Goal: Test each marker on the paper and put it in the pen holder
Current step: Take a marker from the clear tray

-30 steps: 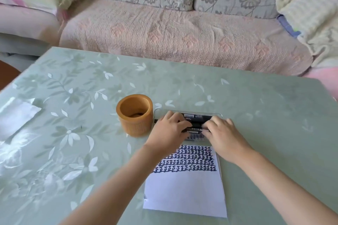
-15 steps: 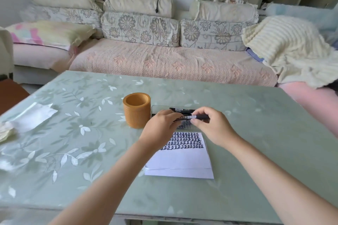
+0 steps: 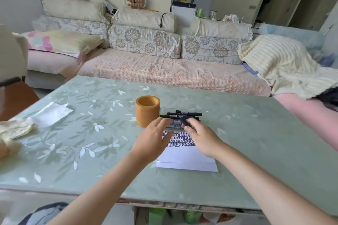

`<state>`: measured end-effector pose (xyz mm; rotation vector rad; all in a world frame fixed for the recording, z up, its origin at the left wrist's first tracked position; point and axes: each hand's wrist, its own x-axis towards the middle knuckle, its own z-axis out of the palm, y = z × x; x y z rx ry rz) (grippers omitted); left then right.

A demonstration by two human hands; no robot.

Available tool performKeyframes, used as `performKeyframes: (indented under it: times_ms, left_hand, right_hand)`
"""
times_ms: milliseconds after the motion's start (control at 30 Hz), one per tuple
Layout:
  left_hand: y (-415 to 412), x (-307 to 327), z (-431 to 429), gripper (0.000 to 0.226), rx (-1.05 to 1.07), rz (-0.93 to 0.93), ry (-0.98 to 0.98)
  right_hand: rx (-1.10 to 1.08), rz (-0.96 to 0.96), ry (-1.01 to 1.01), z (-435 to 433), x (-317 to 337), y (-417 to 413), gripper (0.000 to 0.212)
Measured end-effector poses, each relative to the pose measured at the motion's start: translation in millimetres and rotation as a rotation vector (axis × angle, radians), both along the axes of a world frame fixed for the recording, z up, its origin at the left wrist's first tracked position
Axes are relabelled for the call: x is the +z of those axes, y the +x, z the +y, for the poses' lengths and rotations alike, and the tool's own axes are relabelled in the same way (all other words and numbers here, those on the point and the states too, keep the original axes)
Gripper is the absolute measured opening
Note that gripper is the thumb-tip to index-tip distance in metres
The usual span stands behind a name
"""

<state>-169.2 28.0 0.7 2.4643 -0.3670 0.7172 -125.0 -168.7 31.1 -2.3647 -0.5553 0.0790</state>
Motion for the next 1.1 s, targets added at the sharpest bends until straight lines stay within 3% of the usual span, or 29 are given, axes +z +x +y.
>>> performKeyframes:
  times_ms: [100,333,467,633,733,833,900,967,1100]
  left_hand:
    - [1.9,-4.6,8.4,0.046,-0.107,-0.062,0.127]
    - [3.4,-26.2,20.5,0.015,-0.137,-0.091,0.343]
    - [6.8,-32.5,26.4,0.015,-0.127,0.012,0.335]
    - [12.4,-25.0,19.9,0.020,-0.162,0.438,0.133]
    - [14.4,-21.7,15.4,0.017,-0.224,0.559,0.010]
    - [19.3,-20.9,11.1,0.018,-0.206,0.444,0.154]
    - [22.7,-22.6,10.6,0.018,-0.194,0.259,0.294]
    - [25.1,-23.0,15.0,0.025,-0.199,0.163,0.335]
    - [29.3,-29.1,40.0,0.026,-0.043,0.270,0.261]
  right_hand:
    - [0.048,-0.004,-0.232,4.8,-4.9,0.5,0.029]
    - [0.202,0.037,-0.385,16.3,-9.4,-5.6,0.018]
    - [0.230,-0.201,-0.483,21.7,-22.6,-3.3,0.022]
    - [0.303,-0.836,-0.543,6.9,-44.5,6.9,0.023]
    - [0.334,-0.981,-0.548,-7.4,-51.3,15.0,0.020]
    - [0.271,-0.743,-0.516,-5.2,-49.7,11.3,0.025]
    - [0.240,-0.324,-0.407,-3.5,-47.6,8.0,0.026]
    - [0.216,0.039,-0.171,-7.3,-47.9,9.0,0.024]
    - [0.171,-0.013,-0.145,-16.9,-48.4,20.7,0.026]
